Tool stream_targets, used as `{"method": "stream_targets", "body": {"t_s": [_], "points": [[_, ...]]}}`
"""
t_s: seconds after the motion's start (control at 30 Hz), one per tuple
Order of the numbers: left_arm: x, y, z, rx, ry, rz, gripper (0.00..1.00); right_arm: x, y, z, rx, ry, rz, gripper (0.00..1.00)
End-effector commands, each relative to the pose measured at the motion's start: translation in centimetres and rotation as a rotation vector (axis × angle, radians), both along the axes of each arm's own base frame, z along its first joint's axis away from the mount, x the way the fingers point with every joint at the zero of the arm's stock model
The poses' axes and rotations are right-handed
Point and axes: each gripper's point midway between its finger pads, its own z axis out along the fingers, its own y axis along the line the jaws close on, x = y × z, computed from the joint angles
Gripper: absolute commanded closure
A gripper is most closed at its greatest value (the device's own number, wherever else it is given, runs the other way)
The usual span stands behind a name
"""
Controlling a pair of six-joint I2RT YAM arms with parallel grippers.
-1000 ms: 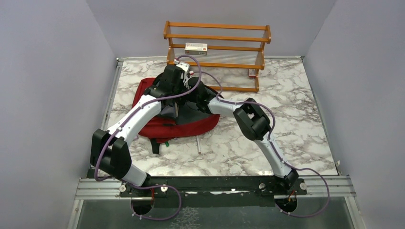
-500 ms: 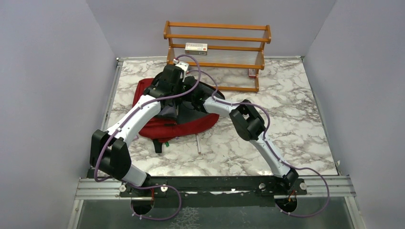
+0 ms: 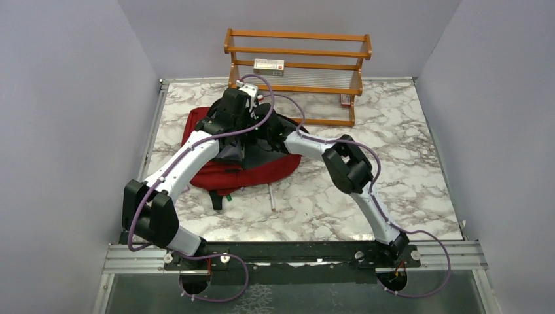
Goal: Pack the student bag
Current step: Place the book in the student bag.
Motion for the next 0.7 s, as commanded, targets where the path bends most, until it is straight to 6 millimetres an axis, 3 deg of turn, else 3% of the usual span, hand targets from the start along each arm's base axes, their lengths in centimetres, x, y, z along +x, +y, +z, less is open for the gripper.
{"method": "stream_targets", "body": {"t_s": [0.0,0.5,0.67], "points": [[0.3,0.2,2.2,-0.042,-0.062,0.010,1.00,0.6,-2.4,2.0,-0.092,-0.060,-0.046,0.27],[0.0,0.8,1.4,-0.036,-0.047,0.021,1.00,0.7,-9.1,3.2,-0.236,-0.146,-0.143,0.26],[0.1,0.1,1.1,-0.062,-0.035,-0.006,0.84,-0.1,-11.6,5.0,-0.246,-0.207,-0.159,0.26]]}}
